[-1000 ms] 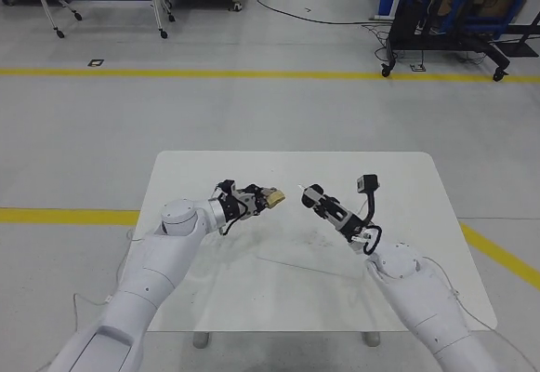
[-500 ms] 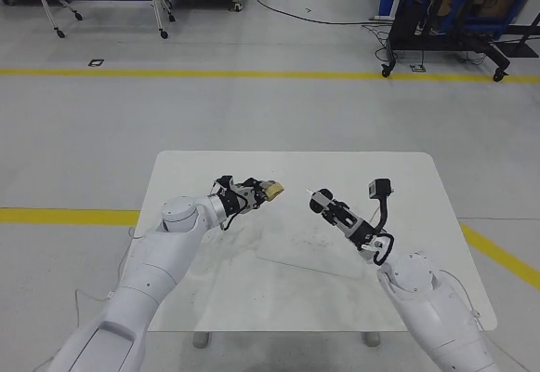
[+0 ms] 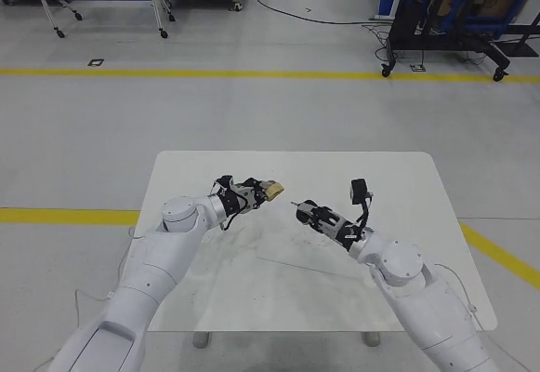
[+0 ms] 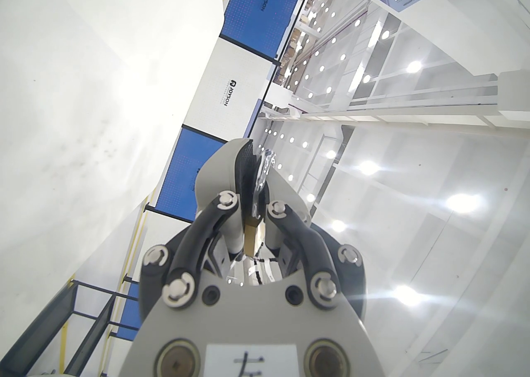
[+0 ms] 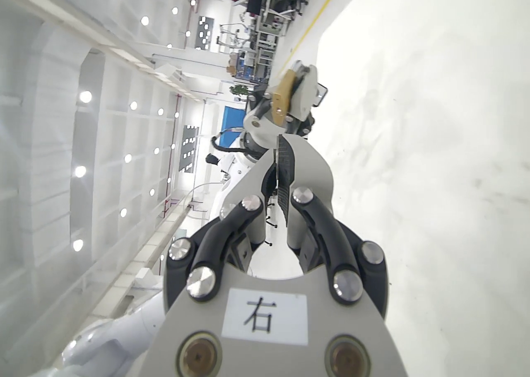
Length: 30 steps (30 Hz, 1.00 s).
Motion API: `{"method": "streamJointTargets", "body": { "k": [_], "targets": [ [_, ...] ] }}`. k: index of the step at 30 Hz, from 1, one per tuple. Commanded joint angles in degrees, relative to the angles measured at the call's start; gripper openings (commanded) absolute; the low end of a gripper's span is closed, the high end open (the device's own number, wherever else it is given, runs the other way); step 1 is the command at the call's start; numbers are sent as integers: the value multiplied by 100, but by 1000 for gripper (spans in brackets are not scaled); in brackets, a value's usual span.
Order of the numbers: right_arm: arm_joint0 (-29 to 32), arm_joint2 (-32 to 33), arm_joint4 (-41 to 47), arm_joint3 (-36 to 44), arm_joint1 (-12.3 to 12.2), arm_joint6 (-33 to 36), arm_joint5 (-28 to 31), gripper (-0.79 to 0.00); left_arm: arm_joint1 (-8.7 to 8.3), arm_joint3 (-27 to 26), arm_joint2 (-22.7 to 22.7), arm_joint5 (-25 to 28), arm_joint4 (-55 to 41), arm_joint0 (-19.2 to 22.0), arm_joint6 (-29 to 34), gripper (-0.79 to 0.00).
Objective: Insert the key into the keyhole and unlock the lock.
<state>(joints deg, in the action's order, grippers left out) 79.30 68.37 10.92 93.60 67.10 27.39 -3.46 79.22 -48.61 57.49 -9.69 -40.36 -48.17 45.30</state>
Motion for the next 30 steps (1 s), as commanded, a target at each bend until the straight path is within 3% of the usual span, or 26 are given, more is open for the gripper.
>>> {"method": "streamJointTargets", "body": {
  "k": [1,14,30],
  "targets": [
    [-9,-91,-95,113,12,-75,-305,-785,0,0,0,0,0,0,0,-785],
    [53,-292,-184,608,102,-930,-1093,-785,-24,-320,-25,-97,334,-153,-318,-785],
    [-223,-462,158,219,220,-1048,-1313,-785,-58,-500,-74,-116,759,-269,-124,-785]
  ]
}}
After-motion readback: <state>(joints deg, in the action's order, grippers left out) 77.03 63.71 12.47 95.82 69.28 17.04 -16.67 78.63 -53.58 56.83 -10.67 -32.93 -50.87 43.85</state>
